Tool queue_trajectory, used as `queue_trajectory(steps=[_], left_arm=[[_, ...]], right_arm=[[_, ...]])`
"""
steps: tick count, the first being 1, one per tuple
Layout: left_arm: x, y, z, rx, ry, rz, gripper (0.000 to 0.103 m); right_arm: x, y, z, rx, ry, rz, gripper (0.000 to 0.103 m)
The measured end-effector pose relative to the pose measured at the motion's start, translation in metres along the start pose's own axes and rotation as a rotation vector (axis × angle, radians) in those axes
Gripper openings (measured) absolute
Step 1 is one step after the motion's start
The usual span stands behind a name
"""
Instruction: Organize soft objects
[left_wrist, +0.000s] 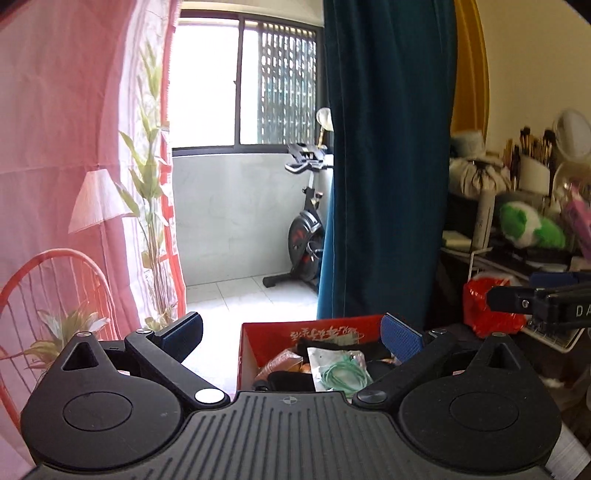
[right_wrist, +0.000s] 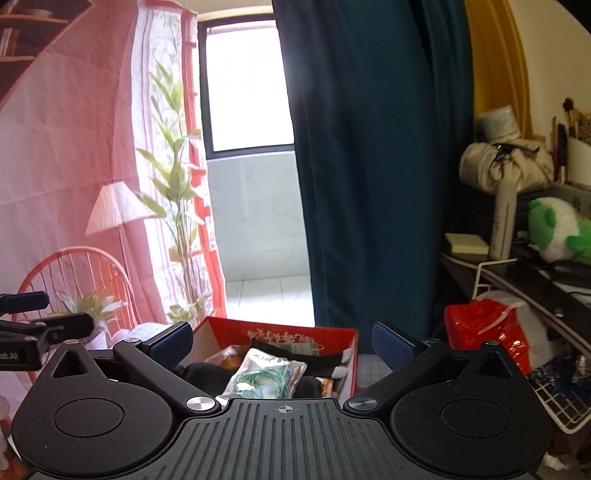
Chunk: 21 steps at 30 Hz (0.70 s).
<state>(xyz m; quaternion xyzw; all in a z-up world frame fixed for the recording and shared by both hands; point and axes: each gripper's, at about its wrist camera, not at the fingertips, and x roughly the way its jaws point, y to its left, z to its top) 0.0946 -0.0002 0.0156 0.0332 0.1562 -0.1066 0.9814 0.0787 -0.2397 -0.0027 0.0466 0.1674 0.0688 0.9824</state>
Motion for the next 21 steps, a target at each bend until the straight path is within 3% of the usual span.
queue_trajectory(steps=[10,21], left_arm=[[-0.045,0.000,0.006,-0.029,-0.075,0.109,0.103],[-0.046,0.003,0.002,-0.034,-0.047,0.138,0.103]], right_arm=[[-0.039,0.006,0.005,0.049,-0.055,0.011,0.103],[-0.041,0.010,-0.001,0.042,-0.040,-0.003,0.103]])
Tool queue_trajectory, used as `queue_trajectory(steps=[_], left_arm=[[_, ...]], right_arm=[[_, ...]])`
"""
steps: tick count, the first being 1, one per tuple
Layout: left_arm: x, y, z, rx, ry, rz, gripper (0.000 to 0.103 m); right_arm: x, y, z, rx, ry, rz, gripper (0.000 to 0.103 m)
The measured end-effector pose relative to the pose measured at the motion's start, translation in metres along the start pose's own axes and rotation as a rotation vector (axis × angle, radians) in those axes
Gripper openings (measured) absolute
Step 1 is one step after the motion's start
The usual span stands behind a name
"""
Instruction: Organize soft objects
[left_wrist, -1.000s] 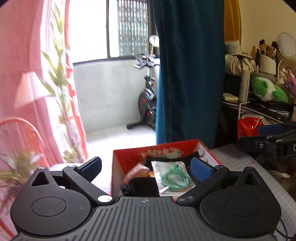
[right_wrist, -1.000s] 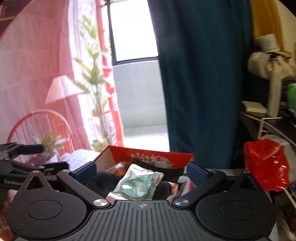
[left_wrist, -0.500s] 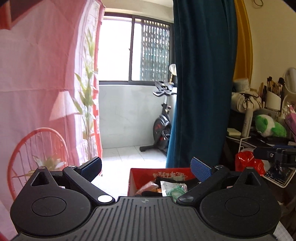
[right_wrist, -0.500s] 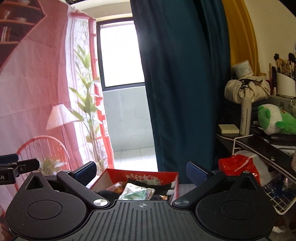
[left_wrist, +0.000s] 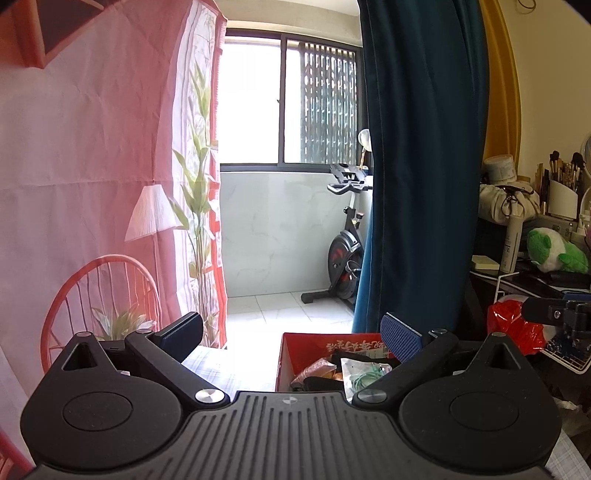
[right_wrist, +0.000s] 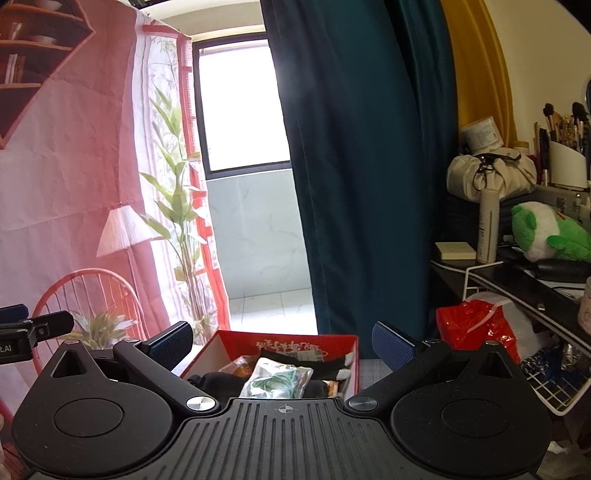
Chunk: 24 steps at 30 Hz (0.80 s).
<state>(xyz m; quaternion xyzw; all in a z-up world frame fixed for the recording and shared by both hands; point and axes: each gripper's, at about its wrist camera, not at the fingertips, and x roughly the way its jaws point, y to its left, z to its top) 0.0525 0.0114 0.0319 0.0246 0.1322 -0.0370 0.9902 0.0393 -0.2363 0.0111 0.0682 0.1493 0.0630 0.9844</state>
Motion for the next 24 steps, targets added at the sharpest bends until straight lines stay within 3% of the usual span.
queue_trajectory(steps=[24], left_arm=[[-0.0018,-0.0012,0.0001,-0.002,0.012,0.028,0.103]], right_arm=[[0.0028,0.0080,-0.0016,-0.041,0.008,-0.020,0.103]])
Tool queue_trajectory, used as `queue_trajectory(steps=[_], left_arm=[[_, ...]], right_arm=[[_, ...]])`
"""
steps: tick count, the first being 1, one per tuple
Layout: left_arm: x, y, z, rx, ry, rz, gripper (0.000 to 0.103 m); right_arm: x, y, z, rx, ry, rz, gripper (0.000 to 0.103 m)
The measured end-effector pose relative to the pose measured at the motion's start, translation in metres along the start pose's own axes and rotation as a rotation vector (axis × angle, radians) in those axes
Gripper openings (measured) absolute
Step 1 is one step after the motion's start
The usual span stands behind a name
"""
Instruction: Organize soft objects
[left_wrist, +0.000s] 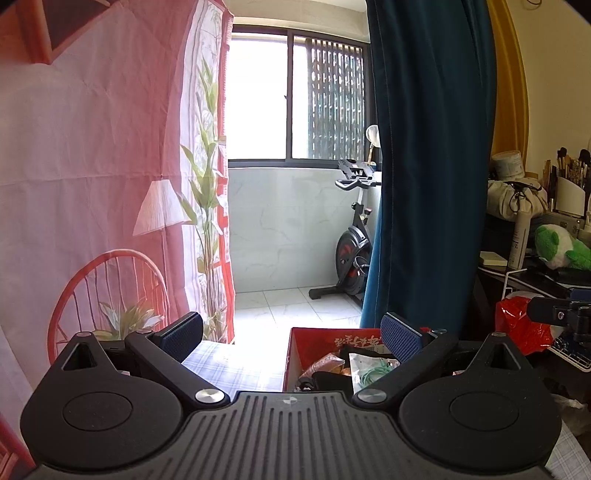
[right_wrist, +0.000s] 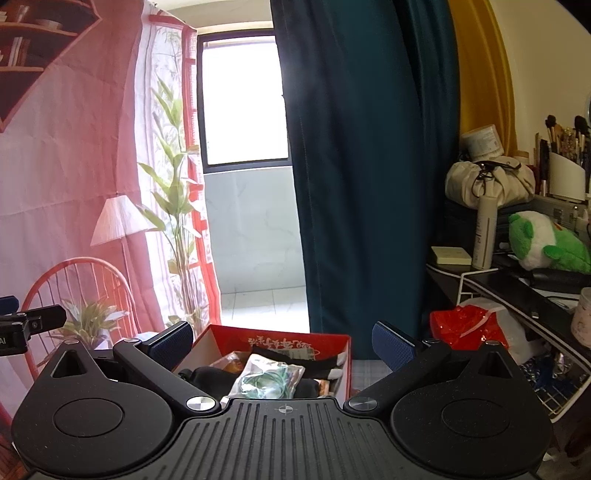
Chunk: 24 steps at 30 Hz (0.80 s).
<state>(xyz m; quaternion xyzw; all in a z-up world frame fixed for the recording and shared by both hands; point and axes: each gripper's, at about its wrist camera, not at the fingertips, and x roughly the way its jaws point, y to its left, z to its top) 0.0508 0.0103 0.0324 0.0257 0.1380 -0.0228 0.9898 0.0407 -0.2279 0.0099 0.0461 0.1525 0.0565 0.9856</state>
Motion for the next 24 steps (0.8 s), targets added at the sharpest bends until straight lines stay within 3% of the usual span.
queue_trajectory(steps=[24], left_arm=[[0.0010,0.0035,-0.0023,0.018,-0.006,-0.017,0.103]], right_arm=[[0.0036,-0.0021,-0.0009,0.003,0.013,0.011,0.103]])
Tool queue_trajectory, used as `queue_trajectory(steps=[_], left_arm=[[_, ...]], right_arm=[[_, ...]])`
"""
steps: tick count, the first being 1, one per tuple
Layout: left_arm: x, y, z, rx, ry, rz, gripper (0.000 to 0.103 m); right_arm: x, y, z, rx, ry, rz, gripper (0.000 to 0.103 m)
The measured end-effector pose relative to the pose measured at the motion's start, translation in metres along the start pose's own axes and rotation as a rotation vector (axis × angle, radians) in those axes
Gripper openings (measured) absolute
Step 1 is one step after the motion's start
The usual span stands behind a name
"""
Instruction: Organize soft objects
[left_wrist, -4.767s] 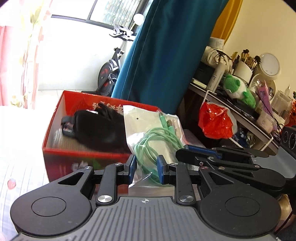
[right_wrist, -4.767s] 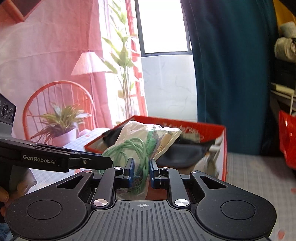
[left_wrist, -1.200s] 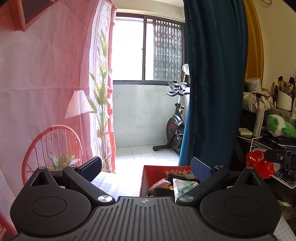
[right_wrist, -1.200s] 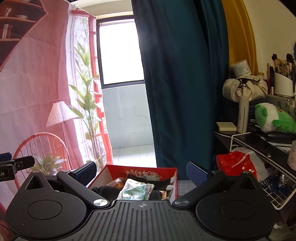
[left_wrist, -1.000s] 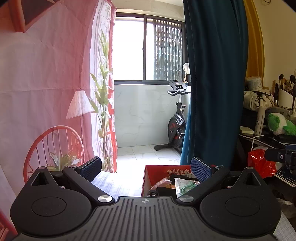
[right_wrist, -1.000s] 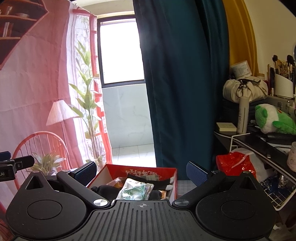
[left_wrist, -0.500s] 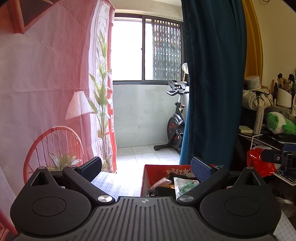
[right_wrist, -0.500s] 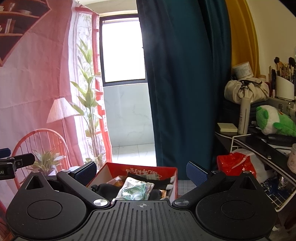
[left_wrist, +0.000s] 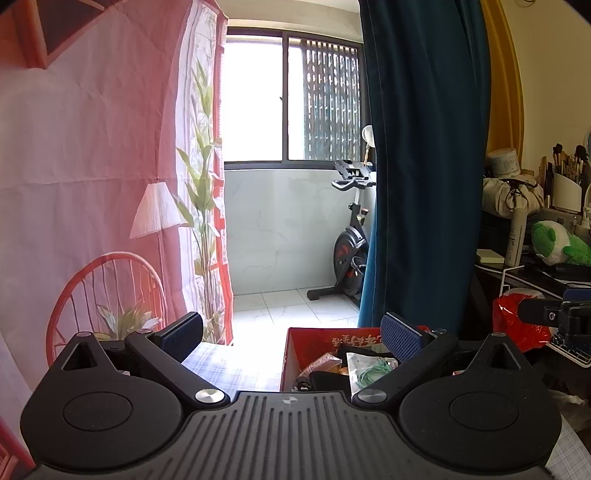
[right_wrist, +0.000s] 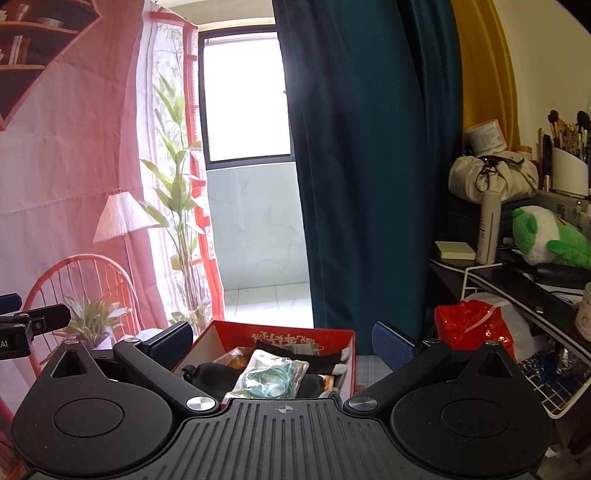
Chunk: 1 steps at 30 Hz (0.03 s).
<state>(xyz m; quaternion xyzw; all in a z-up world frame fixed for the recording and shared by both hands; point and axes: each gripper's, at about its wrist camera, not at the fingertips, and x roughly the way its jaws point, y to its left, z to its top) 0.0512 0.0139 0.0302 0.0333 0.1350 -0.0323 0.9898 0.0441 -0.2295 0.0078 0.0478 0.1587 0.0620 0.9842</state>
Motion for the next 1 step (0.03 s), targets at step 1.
queue_trajectory(steps=[1], left_arm=[[0.0003,0.0004,0.0002,-0.001,0.001,-0.001,0.103]], right_arm=[[0.0002,-0.0001,-0.0001,0.000,0.000,0.000,0.103]])
